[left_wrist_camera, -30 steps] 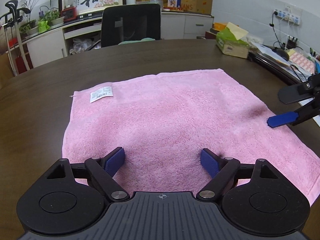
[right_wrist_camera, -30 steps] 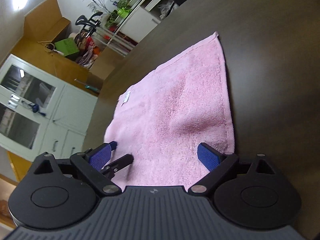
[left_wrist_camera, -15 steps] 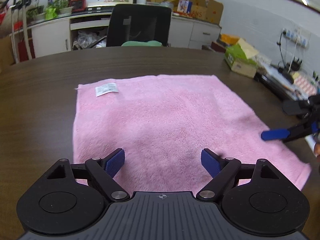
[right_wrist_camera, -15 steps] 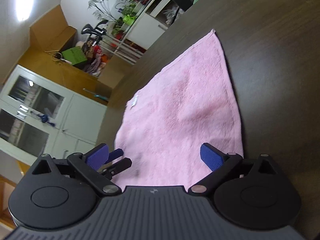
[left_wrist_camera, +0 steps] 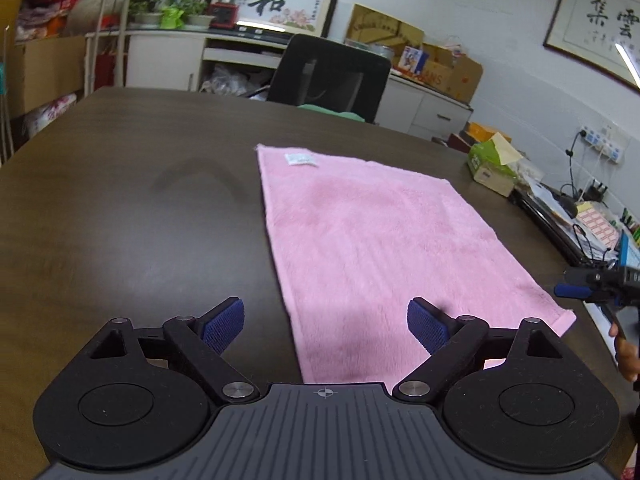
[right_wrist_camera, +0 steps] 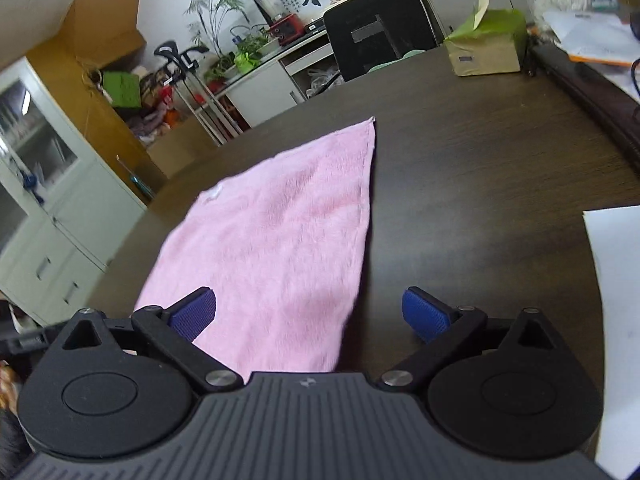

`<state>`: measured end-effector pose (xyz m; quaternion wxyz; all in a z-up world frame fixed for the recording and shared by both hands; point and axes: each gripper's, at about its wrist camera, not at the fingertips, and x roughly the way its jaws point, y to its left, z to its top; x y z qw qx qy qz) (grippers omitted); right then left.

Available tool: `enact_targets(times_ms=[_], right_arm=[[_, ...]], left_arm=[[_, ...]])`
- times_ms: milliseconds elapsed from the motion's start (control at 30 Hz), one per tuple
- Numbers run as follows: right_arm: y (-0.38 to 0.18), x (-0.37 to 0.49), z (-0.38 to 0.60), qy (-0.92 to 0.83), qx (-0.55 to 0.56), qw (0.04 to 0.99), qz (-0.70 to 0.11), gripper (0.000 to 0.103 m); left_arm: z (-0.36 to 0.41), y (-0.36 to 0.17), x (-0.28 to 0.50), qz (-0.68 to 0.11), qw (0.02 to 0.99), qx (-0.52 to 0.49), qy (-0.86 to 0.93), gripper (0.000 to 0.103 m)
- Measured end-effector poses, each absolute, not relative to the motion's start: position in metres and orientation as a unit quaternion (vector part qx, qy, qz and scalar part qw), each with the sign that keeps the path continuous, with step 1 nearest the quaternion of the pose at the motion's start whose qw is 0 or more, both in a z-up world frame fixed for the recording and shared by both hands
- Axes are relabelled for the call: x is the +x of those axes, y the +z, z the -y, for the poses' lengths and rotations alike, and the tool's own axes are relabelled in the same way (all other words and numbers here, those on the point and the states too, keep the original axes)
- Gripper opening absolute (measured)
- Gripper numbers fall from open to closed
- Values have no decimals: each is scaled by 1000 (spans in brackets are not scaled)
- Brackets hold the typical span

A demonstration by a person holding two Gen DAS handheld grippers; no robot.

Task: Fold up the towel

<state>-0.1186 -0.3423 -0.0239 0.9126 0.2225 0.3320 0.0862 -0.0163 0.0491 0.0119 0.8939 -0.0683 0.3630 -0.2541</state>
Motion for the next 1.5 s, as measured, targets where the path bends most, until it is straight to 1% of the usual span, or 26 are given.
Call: enact_targets(times_ms=[200,333,367,500,567,600,633,667,800,867,1000,1067,1100,1133,1167,1233,1300,1367,1400,1433,1500], right_arm=[[-23,-151,317,73,158,933,-316,101],[-22,-157,315,70,167,932,-314,100],[-24,-156,315,69,174,929,-318,97],[-28,-152,312,66,167,929,-324,94],[-29,-150,309,64,160,929,-327,85],[-30,-149,309,63,158,929,-328,83],[-31,-151,307,62,153,931,-326,77],[-31,-150,306,60,149,932,-325,68],[-32,-147,305,59,146,933,-323,59],[-33,-146,305,62,149,933,-320,48],[-34,-147,301,63,139,937,-314,38],[-35,-149,298,59,129,939,-312,31],[-36,-150,298,54,124,941,-310,29],[-37,-150,298,53,126,941,-309,25],[-37,-151,299,52,128,941,-309,23],[-37,-151,299,51,132,941,-308,20],[-38,-151,300,49,136,941,-307,18],[-39,-151,303,52,144,939,-307,17],[-39,-151,305,53,149,939,-306,17],[-39,-151,306,53,152,938,-306,16],[-40,-151,308,54,160,937,-306,15]], left_arm=[[-52,0,-24,-377,889,-101,-242,90],[-52,-7,-25,-381,887,-109,-238,90],[-51,-7,-25,-381,886,-112,-240,90],[-49,-8,-27,-383,883,-119,-245,90],[-45,-9,-30,-383,882,-118,-247,90],[-43,-10,-32,-383,882,-118,-248,90],[-40,-10,-33,-384,881,-117,-251,90],[-36,-10,-33,-385,881,-116,-250,90],[-25,-10,-37,-390,880,-112,-246,91],[-22,-10,-37,-393,879,-113,-244,91],[-16,-9,-38,-400,879,-116,-230,88],[-17,-9,-39,-402,882,-113,-220,83],[-16,-8,-39,-403,883,-110,-215,76],[-15,-8,-39,-404,884,-106,-211,62],[-15,-8,-39,-405,883,-105,-211,55],[-14,-10,-36,-411,879,-112,-212,35],[-14,-11,-34,-416,877,-118,-208,31],[-14,-12,-33,-419,876,-124,-206,22],[-14,-12,-33,-420,875,-127,-206,15],[-15,-13,-33,-421,873,-131,-206,11],[-16,-15,-34,-418,873,-138,-207,7]])
